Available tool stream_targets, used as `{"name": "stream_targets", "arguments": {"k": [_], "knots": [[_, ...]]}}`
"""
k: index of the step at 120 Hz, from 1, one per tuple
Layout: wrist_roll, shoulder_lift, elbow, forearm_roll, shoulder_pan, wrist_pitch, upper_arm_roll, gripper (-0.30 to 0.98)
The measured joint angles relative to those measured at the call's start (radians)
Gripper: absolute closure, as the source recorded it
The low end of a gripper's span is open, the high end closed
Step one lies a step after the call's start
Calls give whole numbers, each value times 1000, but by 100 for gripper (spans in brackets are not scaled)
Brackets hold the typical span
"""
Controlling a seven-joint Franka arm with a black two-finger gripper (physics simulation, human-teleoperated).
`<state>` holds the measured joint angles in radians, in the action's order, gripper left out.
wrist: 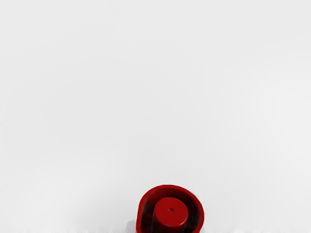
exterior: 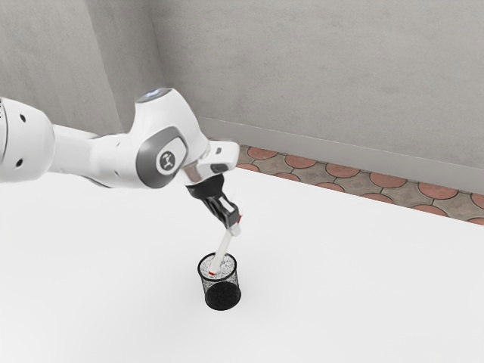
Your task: Put the marker into the pen holder.
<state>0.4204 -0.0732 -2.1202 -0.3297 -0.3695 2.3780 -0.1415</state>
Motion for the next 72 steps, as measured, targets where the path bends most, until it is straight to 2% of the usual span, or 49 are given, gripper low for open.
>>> {"name": "stream_targets", "arguments": {"k": [28, 48, 58, 65, 72], "knots": [[-1, 0, -83, 42, -14, 60, -1, 77], [22, 8, -74, 37, -13, 72, 1, 41], [25, 20, 31, 85, -15, 42, -8, 28], [16, 19, 190, 147, -6, -50, -24, 22], [7, 2, 350, 178, 54, -179, -41, 17]]}}
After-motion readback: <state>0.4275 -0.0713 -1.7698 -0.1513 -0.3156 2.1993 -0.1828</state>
